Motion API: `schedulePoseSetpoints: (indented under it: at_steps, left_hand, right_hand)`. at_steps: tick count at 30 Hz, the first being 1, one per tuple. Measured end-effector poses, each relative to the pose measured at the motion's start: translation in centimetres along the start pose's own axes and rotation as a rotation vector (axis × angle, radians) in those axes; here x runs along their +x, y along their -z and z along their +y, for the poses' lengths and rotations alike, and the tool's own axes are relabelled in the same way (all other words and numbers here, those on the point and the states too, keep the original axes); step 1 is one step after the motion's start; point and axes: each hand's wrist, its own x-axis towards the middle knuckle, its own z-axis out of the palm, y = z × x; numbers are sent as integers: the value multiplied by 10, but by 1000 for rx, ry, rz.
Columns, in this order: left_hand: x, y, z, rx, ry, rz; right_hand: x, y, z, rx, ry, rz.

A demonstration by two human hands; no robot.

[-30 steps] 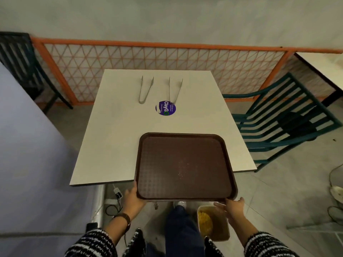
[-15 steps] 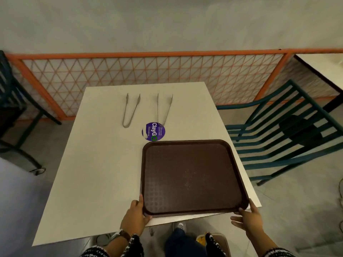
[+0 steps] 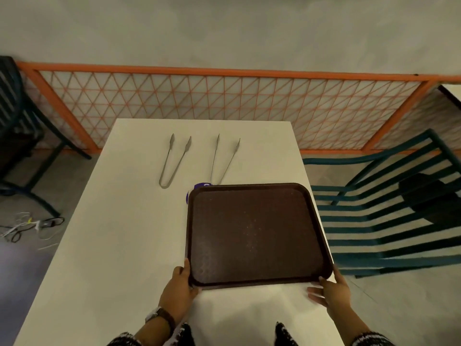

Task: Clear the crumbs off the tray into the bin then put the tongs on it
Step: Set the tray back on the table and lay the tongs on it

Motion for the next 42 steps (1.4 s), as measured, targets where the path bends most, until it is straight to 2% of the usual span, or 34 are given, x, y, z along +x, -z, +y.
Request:
schedulePoseSetpoints:
  at_steps: [13, 16, 20, 22, 29, 32, 36, 39, 42]
  left_hand:
    - [11, 17, 1, -72, -30, 3]
    - [12, 27, -2, -80, -11, 44]
    - [27, 52, -17, -85, 13, 77]
    - [39, 66, -26, -91, -2, 88]
    - [92, 121, -43, -170, -17, 135]
    - [114, 140, -47, -197, -15, 155]
    - [143, 159, -51, -226, -45, 177]
    - [161, 168, -55, -214, -69, 198]
    - [175, 171, -61, -217, -66, 209]
  right_hand:
    - [-4, -16, -22, -63, -15, 19]
    - [-16, -20, -21, -175, 65, 110]
    - [-34, -41, -17, -411, 294, 239]
    - [-42, -63, -24, -493, 367, 220]
    - [-50, -192, -86, -585, 609, -39]
    - [-42, -254, -121, -591, 755, -40]
    - [-30, -321, -168, -728, 851, -9]
    - [-16, -361, -195, -780, 808, -4]
    - [0, -393, -207, -824, 636, 17]
